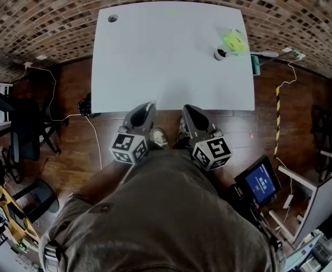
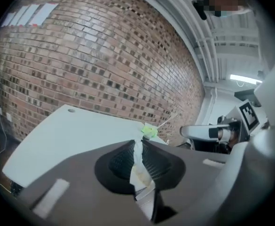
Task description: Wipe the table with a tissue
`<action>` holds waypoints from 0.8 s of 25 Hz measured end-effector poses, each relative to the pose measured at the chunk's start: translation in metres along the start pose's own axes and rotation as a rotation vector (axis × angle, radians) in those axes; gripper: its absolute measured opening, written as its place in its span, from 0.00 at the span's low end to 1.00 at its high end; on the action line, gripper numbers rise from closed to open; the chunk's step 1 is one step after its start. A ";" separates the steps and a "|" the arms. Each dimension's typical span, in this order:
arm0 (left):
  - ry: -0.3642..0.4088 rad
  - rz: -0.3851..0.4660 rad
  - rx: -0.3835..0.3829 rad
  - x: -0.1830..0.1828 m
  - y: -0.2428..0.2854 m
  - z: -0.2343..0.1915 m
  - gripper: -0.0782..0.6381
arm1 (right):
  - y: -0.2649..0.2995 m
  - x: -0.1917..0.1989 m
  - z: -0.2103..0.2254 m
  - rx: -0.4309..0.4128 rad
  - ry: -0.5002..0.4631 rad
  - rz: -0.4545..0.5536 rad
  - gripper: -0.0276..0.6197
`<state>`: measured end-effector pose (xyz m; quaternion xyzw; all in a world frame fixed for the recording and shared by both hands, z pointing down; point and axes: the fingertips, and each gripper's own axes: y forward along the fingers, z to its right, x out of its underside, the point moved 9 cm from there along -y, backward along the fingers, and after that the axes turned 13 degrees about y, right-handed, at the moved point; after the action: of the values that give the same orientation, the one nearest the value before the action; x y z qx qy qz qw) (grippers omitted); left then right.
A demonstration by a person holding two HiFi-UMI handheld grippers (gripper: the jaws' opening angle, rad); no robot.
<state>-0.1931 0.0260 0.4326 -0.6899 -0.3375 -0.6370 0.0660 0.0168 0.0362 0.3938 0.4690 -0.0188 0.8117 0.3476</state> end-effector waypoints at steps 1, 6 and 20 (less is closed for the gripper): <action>-0.004 0.013 -0.003 -0.002 -0.006 -0.001 0.16 | -0.002 0.003 -0.004 0.003 0.004 0.004 0.06; 0.015 0.061 -0.018 -0.007 -0.024 0.000 0.16 | -0.015 0.015 -0.011 0.006 0.010 0.026 0.06; 0.229 0.191 -0.123 -0.034 -0.020 0.049 0.16 | -0.055 -0.015 0.000 -0.033 -0.038 0.078 0.06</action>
<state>-0.1621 0.0542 0.3857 -0.6444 -0.2211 -0.7218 0.1221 0.0540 0.0700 0.3662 0.4775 -0.0570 0.8150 0.3232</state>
